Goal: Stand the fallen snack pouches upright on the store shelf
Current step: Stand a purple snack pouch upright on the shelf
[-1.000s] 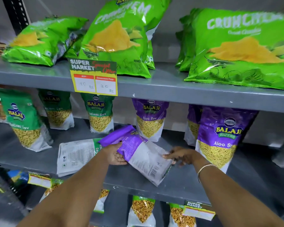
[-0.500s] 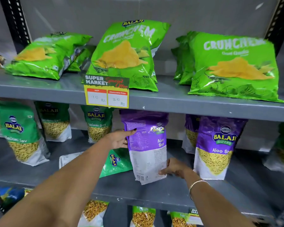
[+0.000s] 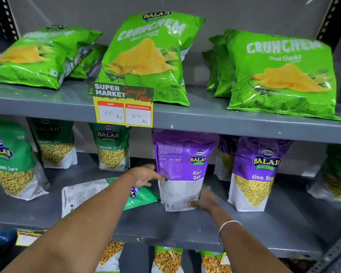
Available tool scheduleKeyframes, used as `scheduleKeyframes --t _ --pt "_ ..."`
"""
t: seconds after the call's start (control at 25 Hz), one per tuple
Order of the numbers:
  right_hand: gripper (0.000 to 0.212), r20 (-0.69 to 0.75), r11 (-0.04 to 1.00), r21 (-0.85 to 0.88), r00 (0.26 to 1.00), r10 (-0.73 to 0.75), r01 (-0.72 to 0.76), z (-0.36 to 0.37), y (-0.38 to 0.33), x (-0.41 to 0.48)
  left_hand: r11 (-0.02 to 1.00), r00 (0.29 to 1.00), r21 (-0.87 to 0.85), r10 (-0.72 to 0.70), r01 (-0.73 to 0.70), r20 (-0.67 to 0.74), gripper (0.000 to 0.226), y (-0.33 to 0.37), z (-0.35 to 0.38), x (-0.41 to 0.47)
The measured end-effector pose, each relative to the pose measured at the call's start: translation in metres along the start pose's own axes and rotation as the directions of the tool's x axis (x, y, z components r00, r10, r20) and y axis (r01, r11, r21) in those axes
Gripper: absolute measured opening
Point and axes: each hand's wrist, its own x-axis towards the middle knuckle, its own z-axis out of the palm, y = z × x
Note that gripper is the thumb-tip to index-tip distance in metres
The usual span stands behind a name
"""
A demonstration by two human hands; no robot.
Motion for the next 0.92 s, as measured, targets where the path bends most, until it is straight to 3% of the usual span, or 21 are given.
scheduleKeyframes --t 0.12,0.16,0.28,0.44,0.52,0.6,0.72,0.84,0.92 --pt "0.033 0.021 0.979 0.157 0.991 0.131 -0.132 -0.001 -0.012 -0.008 0.998 0.999 0.058 -0.031 0.033 -0.033 0.061 -0.014 0.001 0.009" --pt "0.025 0.025 0.972 0.184 0.989 0.144 -0.146 -0.001 -0.014 -0.007 0.998 0.999 0.061 -0.032 0.033 -0.013 0.056 -0.016 0.001 0.009" --pt "0.032 0.124 0.955 0.27 0.988 0.091 -0.122 -0.013 -0.022 -0.016 0.995 0.999 0.095 -0.033 0.032 0.015 0.028 -0.018 0.007 0.008" --pt "0.051 0.396 0.951 0.306 0.913 -0.094 -0.035 -0.021 -0.023 -0.023 0.999 0.989 0.025 0.048 -0.045 -0.139 0.023 -0.025 0.021 0.019" --pt "0.082 0.416 0.973 0.225 0.897 -0.149 0.058 -0.009 -0.019 -0.016 0.995 0.982 -0.03 0.092 -0.098 -0.167 0.053 -0.026 0.03 0.025" --pt "0.101 0.334 0.981 0.158 0.929 -0.159 0.111 0.0 -0.015 -0.011 0.992 0.974 0.006 0.124 -0.126 -0.189 0.083 -0.025 0.04 0.025" --pt "0.098 0.202 0.958 0.237 0.957 -0.208 0.158 -0.002 -0.017 -0.016 0.981 0.951 0.109 0.185 -0.163 -0.247 0.08 -0.026 0.041 0.028" --pt "0.066 0.107 0.901 0.404 0.97 -0.217 0.157 -0.016 -0.015 -0.021 0.97 0.927 0.192 0.204 -0.149 -0.314 0.059 -0.029 0.031 0.029" --pt "0.054 0.077 0.888 0.415 0.965 -0.249 0.196 -0.026 -0.013 -0.021 0.976 0.924 0.137 0.204 -0.168 -0.324 0.038 -0.03 0.026 0.028"
